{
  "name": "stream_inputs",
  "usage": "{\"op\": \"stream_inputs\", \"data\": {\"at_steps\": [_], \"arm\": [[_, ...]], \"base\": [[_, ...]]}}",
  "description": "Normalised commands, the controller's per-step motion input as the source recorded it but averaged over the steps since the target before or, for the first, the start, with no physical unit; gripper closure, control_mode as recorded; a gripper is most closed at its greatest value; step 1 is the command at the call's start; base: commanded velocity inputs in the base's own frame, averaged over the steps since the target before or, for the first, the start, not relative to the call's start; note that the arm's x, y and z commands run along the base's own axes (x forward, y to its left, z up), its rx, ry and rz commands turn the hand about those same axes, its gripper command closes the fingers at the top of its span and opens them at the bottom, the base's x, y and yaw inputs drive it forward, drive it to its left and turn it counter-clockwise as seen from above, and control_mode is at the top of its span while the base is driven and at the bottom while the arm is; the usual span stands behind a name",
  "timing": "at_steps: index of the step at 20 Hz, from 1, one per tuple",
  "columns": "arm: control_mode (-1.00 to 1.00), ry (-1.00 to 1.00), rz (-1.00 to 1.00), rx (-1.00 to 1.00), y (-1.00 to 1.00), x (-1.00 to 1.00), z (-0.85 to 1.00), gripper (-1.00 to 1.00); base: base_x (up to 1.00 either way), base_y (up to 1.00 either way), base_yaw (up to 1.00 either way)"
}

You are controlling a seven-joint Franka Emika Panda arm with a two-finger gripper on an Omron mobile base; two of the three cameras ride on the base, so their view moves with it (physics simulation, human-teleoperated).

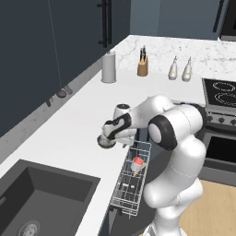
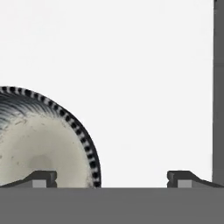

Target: Pick up the cup and bowl from the counter, place them in the dishwasher, and close the dishwasher door.

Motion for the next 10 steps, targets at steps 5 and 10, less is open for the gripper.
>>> {"op": "stream_inputs", "data": {"at_steps": [5, 10], "arm": [[-1.0, 0.03, 0.14, 0.0, 0.41, 0.27, -0.27, -1.0], [-1.0, 0.08, 0.03, 0.0, 0.47, 0.38, -0.24, 1.0]], "base": [[0.0, 0.0, 0.0], [0.0, 0.0, 0.0]]}}
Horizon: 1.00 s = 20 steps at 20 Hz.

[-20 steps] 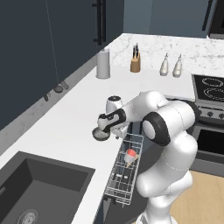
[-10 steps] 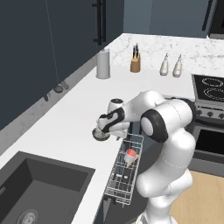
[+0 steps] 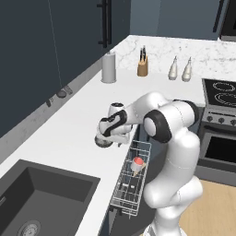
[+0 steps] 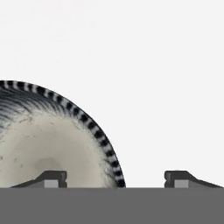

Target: Pick up the cup and bowl from the counter, place them in the dishwasher, and close the dishwasher door.

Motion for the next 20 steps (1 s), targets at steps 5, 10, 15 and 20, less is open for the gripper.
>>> {"op": "stream_inputs", "data": {"at_steps": [5, 10, 15, 20], "arm": [[-1.0, -0.01, -0.01, 0.0, -0.16, -0.06, -0.2, 1.0], [-1.0, -0.04, -0.1, 0.0, -0.74, -0.23, -0.04, 1.0], [-1.0, -0.04, -0.1, 0.06, -1.0, -0.64, 0.0, 1.0], [-1.0, -0.01, -0.03, 0.16, -1.0, -1.0, 0.06, 1.0]], "base": [[0.0, 0.0, 0.0], [0.0, 0.0, 0.0], [0.0, 0.0, 0.0], [0.0, 0.0, 0.0]]}}
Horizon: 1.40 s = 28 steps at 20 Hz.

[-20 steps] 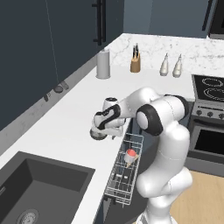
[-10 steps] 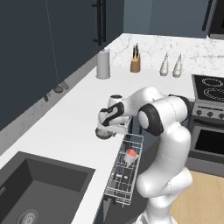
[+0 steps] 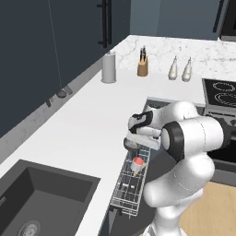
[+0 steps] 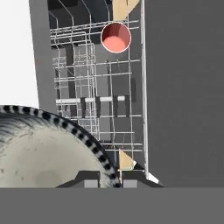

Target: Pick up the cup and bowl from the counter, place them in the dishwasher, and close the dishwasher door.

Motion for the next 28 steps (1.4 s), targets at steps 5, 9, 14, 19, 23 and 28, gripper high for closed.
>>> {"op": "stream_inputs", "data": {"at_steps": [5, 9, 14, 19, 23, 28], "arm": [[-1.0, 0.0, 0.0, 0.18, -0.96, -0.84, -0.07, 1.0], [-1.0, 0.0, 0.0, 0.13, -0.45, -0.3, -0.33, 1.0], [-1.0, 0.0, 0.0, 0.07, 0.03, 0.02, -0.5, 1.0], [-1.0, 0.0, 0.0, 0.09, 0.15, 0.1, -0.37, 1.0], [-1.0, 0.01, 0.0, 0.08, 0.29, 0.22, -0.22, 1.0], [-1.0, 0.04, 0.0, 0.05, 0.19, 0.25, -0.19, 1.0]], "base": [[0.0, 0.0, 0.0], [0.0, 0.0, 0.0], [0.0, 0.0, 0.0], [0.0, 0.0, 0.0], [0.0, 0.0, 0.0], [0.0, 0.0, 0.0]]}}
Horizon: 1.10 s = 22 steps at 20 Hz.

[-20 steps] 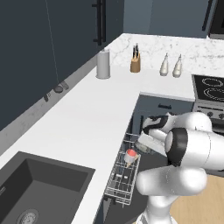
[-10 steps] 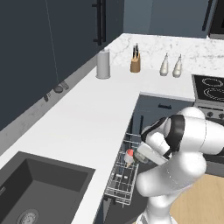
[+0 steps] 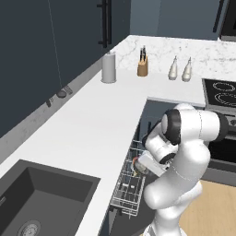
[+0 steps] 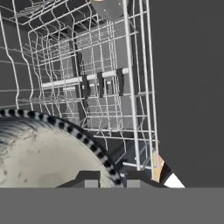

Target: Pick up the cup and bowl from the counter, place them in the dishwasher, and close the dishwasher door.

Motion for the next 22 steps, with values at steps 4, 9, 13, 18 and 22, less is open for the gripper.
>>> {"op": "stream_inputs", "data": {"at_steps": [4, 9, 13, 18, 22], "arm": [[-1.0, 0.06, 0.0, 0.03, 0.08, 0.27, -0.25, 1.0], [-1.0, 0.06, 0.0, 0.03, 0.16, 0.3, -0.17, 1.0], [-1.0, 0.05, 0.0, 0.01, 0.09, 0.17, -0.24, 1.0], [-1.0, 0.05, 0.0, 0.0, 0.13, 0.18, -0.21, -1.0], [-1.0, 0.03, 0.0, 0.0, 0.06, 0.24, -0.09, -1.0]], "base": [[0.0, 0.0, 0.0], [0.0, 0.0, 0.0], [0.0, 0.0, 0.0], [0.0, 0.0, 0.0], [0.0, 0.0, 0.0]]}}
